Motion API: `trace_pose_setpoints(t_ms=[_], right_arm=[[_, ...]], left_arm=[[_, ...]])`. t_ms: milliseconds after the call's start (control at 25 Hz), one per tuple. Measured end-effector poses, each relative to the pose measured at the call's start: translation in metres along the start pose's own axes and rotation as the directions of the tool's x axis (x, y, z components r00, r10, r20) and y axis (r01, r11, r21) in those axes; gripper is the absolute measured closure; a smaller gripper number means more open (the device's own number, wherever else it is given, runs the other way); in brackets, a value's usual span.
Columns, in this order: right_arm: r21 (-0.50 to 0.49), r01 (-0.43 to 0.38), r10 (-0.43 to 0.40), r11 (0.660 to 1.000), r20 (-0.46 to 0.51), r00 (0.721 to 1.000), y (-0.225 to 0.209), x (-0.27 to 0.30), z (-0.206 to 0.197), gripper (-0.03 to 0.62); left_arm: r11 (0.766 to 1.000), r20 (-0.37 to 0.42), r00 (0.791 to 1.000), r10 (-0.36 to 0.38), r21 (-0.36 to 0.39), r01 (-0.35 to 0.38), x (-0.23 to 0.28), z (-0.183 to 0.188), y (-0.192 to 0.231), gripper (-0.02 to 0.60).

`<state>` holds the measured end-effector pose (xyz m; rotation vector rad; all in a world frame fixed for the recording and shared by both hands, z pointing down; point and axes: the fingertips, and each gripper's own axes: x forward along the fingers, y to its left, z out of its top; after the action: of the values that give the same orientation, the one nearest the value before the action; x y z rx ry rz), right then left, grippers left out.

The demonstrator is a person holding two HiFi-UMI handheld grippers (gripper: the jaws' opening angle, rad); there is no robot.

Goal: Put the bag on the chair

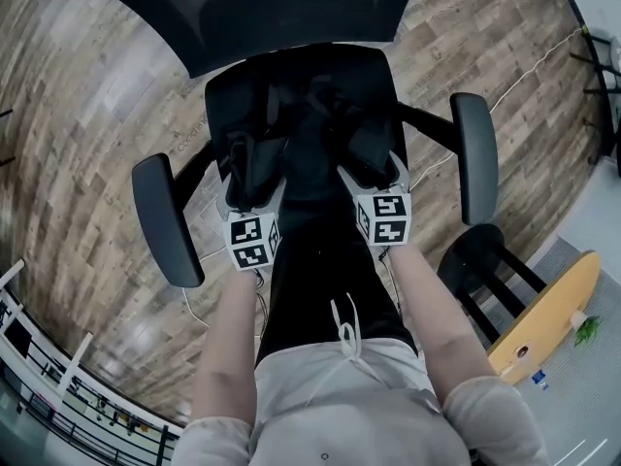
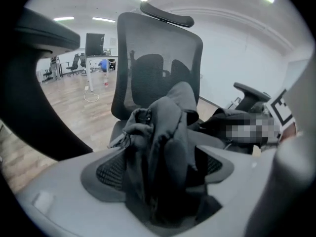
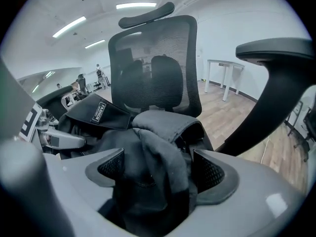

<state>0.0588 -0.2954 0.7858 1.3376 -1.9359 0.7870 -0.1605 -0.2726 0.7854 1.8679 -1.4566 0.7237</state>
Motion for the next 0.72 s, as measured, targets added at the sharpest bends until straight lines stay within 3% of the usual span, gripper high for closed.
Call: trace_pose_setpoints(t_ms=[160, 280, 360, 480, 640, 720], right_arm=[[0.075, 0.016, -0.016, 0.997, 0.010, 1.000, -0.001, -0.020, 0.006, 0.149], [0.094, 0.048, -0.051, 0.994, 0.033, 0.998, 0.001, -0.041, 0.015, 0.178], [0.122, 0.074, -0.079, 0.990, 0.034, 0.996, 0.002, -0.057, 0.021, 0.287], [0.151, 0.109, -0.117, 0.983, 0.045, 0.992, 0.001, -0.082, 0.031, 0.394], [0.142, 0.136, -0.147, 0.980, 0.066, 0.987, 0.011, -0.110, 0.048, 0.578], [0.149, 0.130, -0.142, 0.980, 0.071, 0.987, 0.019, -0.121, 0.056, 0.592]], left_arm=[[0.995, 0.058, 0.997, 0.059, 0.077, -0.063, -0.024, 0.005, 0.001, 0.167], [0.995, 0.103, 0.993, 0.064, 0.067, -0.072, -0.049, 0.015, -0.001, 0.220], [0.996, 0.137, 0.988, 0.073, 0.043, -0.079, -0.066, 0.025, -0.003, 0.270], [0.997, 0.180, 0.981, 0.077, 0.009, -0.080, -0.088, 0.040, -0.007, 0.347], [0.999, 0.211, 0.976, 0.048, -0.024, -0.043, -0.115, 0.061, -0.012, 0.445], [1.000, 0.221, 0.975, 0.022, -0.016, -0.019, -0.125, 0.072, -0.017, 0.477]])
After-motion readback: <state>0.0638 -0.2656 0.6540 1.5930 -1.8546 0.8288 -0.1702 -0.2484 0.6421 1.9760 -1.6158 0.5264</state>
